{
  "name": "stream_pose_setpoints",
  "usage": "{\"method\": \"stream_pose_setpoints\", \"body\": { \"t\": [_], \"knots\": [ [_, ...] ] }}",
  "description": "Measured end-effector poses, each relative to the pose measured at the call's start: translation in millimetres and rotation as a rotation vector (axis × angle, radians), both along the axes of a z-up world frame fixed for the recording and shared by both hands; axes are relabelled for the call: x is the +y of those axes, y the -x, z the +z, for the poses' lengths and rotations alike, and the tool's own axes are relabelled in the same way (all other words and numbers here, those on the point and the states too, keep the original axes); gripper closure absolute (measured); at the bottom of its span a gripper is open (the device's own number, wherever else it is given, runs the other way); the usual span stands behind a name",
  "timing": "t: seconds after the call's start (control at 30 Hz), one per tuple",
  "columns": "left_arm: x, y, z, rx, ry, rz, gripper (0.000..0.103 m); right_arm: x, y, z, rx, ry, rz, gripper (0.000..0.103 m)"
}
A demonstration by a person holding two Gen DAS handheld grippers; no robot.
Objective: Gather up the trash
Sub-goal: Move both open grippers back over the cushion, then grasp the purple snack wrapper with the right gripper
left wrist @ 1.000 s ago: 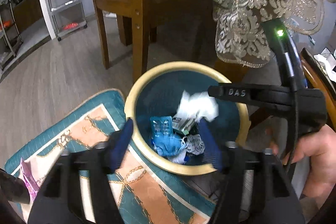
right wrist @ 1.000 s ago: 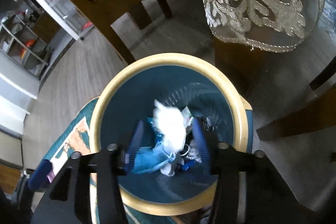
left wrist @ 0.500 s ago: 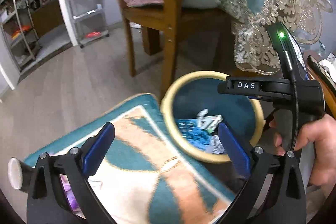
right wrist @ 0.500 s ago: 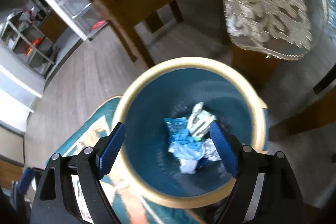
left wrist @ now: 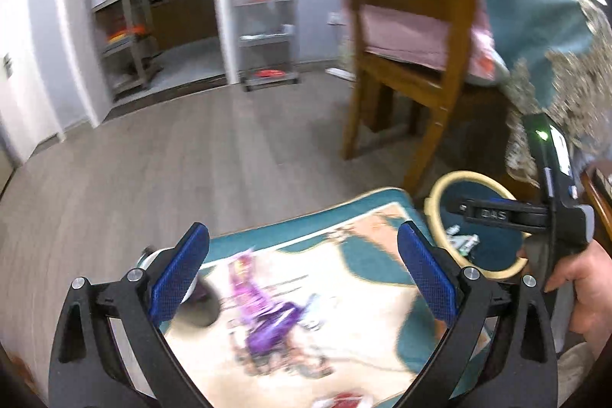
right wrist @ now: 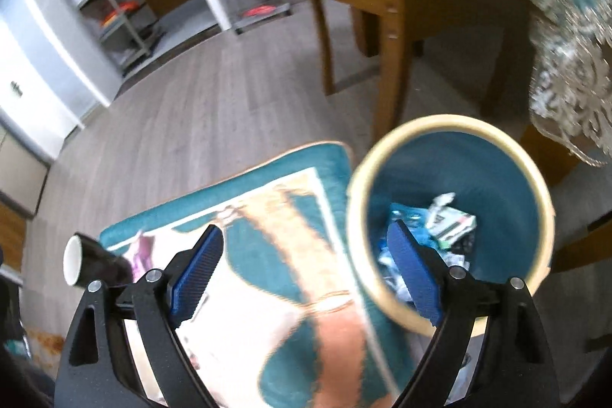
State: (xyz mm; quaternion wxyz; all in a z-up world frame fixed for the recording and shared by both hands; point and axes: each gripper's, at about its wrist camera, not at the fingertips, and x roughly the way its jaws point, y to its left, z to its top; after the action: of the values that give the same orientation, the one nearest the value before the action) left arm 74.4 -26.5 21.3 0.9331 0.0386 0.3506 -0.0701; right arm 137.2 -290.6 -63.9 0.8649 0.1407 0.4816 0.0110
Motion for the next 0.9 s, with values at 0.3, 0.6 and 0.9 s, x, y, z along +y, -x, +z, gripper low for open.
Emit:
{"method": "stream_pose_setpoints", "body": {
  "t": [0.3,0.6,0.9],
  "knots": [
    [74,17,-22,0.045,0.038,0.106,0.006,74,6,-3,0.024,0.027,0.147,0.014],
    [102,18,-28,0.038,-0.013,0.077,0.006,135,3,-29,0.061,0.056,0.232,0.014],
    [130,18,-34,0.051,-0.017,0.111,0.006,215,-15,-65,0.053,0.11,0.457,0.02]
  ]
}}
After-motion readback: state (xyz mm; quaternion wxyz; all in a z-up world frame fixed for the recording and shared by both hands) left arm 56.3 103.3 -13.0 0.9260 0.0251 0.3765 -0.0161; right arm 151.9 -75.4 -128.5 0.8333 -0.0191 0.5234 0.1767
